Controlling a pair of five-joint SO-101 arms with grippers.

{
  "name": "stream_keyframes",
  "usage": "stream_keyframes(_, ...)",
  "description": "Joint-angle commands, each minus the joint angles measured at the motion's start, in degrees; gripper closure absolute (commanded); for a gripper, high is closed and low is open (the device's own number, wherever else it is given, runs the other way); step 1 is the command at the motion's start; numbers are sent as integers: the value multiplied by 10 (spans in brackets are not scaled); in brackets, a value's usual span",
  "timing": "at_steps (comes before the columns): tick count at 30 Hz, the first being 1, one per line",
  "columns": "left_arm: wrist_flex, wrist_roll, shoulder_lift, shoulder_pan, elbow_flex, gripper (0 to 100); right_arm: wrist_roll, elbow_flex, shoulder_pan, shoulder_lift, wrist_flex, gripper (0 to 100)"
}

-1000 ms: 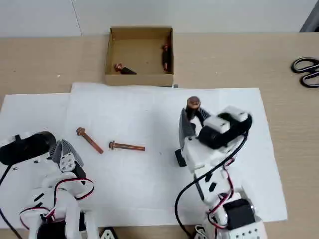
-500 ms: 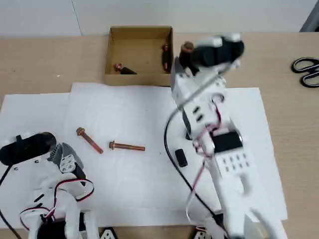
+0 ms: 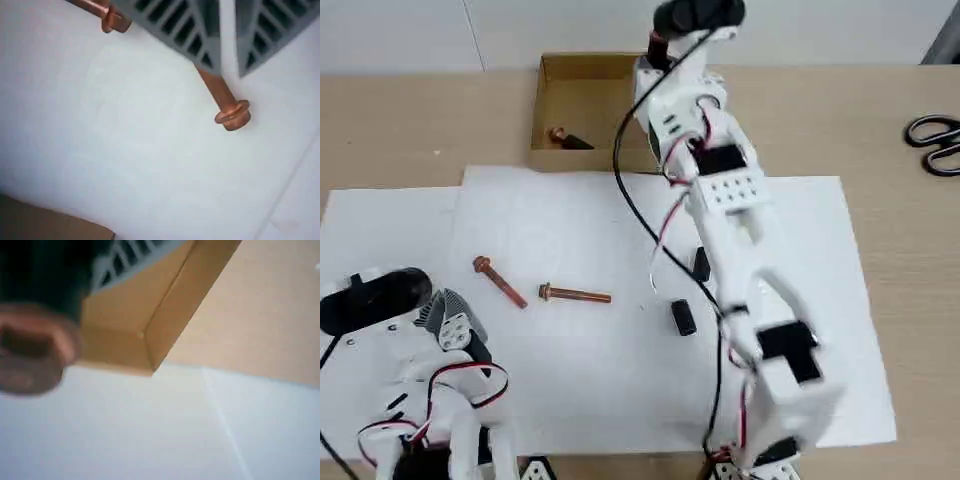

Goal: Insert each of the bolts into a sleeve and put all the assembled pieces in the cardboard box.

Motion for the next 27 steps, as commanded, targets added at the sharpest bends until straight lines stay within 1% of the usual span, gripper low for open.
stream_keyframes(1, 2, -4, 2, -1, -21, 994, -3, -180, 7, 84, -17, 995)
stream_keyframes(3, 2, -4, 2, 0, -21, 994, 0, -244, 7, 144, -17, 995)
stream_keyframes(6, 2, -4, 2, 1, -20, 994, 29, -317, 6, 232, -17, 995)
stream_keyframes(13, 2, 13, 2, 1, -21, 994, 68, -414, -6, 375, -17, 995)
stream_keyframes(18, 8, 13, 2, -2, -22, 994, 101, -440, -11, 431, -17, 995)
stream_keyframes(24, 23, 12, 2, -2, -22, 994, 120, -454, -12, 453, -16, 994)
stream_keyframes(27, 23, 11, 2, -2, -22, 994, 127, -454, -13, 452, 20, 992)
